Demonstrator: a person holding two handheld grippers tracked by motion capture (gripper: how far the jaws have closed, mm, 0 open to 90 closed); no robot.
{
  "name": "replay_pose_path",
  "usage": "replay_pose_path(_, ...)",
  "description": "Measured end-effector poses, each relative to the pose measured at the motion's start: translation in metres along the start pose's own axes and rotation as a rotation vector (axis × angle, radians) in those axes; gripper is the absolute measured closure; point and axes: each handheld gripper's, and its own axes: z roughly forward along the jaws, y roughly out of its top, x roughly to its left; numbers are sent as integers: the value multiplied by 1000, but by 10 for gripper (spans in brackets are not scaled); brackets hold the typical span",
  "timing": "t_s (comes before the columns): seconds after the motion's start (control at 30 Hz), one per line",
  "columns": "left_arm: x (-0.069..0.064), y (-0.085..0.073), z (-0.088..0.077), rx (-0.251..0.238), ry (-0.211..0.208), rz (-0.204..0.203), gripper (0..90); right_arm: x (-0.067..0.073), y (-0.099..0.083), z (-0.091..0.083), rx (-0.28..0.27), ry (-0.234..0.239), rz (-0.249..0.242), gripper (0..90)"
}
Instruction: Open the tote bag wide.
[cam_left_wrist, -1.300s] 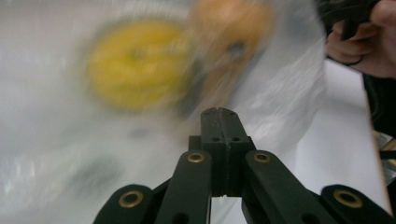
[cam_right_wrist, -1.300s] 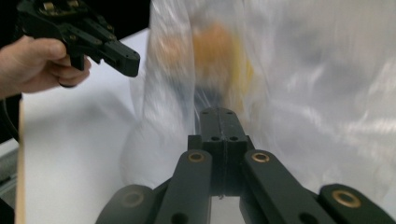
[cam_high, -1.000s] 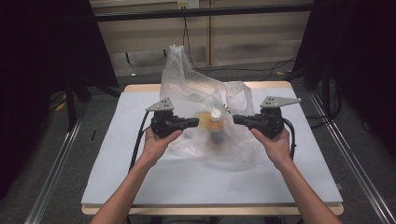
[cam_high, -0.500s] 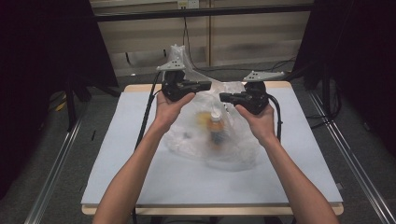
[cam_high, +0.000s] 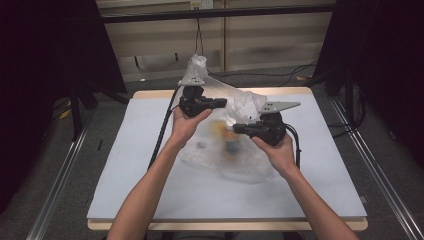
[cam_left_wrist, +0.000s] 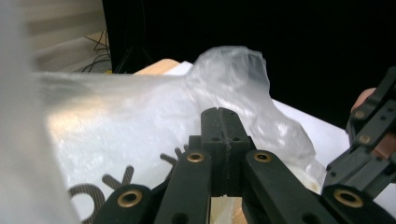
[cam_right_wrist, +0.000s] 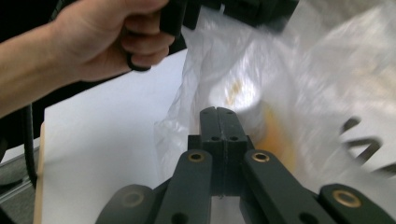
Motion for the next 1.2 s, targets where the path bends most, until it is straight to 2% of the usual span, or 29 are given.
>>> replay_pose_path(0.07, -2, -7, -1, 8, 6, 3, 900, -2, -7, 4, 20, -4, 10, 900)
replay_pose_path(0.13, -3, -13, -1, 16, 8, 0, 900, -5, -14, 7, 12, 25, 33, 900)
replay_pose_path(0.2, -5, -21, -1, 27, 1, 0, 900, -4, -19, 8, 23, 15, 26, 900)
replay_pose_path(0.27, -8, -27, -2, 18, -10, -4, 900, -3, -24, 8, 36, 28, 25, 900)
replay_pose_path(0.4, -15, -39, -3, 27, -26, 4, 900, -3, -33, 6, 58, 17, 27, 900)
replay_pose_path(0.5, -20, -47, -5, 22, -26, 7, 900, -6, -44, 9, 98, -3, 30, 900)
replay_pose_path(0.53, -20, -50, -7, 10, -43, -5, 900, -6, -47, 10, 106, -4, 35, 900)
replay_pose_path(0.67, -24, -53, -11, 20, -61, 6, 900, -9, -58, 18, 150, -10, 41, 900)
replay_pose_path(0.7, -27, -54, -12, 22, -62, 20, 900, -10, -59, 20, 153, -8, 44, 900)
replay_pose_path(0.77, -31, -55, -14, 1, -92, 15, 900, -10, -61, 24, 165, -10, 42, 900)
replay_pose_path(0.9, -41, -62, -17, -6, -142, 42, 900, -9, -67, 29, 192, -14, 40, 900)
replay_pose_path(1.03, -44, -72, -13, 42, -110, 61, 900, -11, -73, 32, 213, -24, 42, 900)
replay_pose_path(1.1, -42, -79, -9, 65, -125, 52, 900, -13, -76, 34, 224, -33, 46, 900)
replay_pose_path(1.13, -42, -83, -6, 71, -112, 55, 900, -13, -78, 35, 232, -35, 46, 900)
replay_pose_path(1.2, -39, -89, -2, 116, -94, 46, 900, -15, -83, 37, 262, -55, 56, 900)
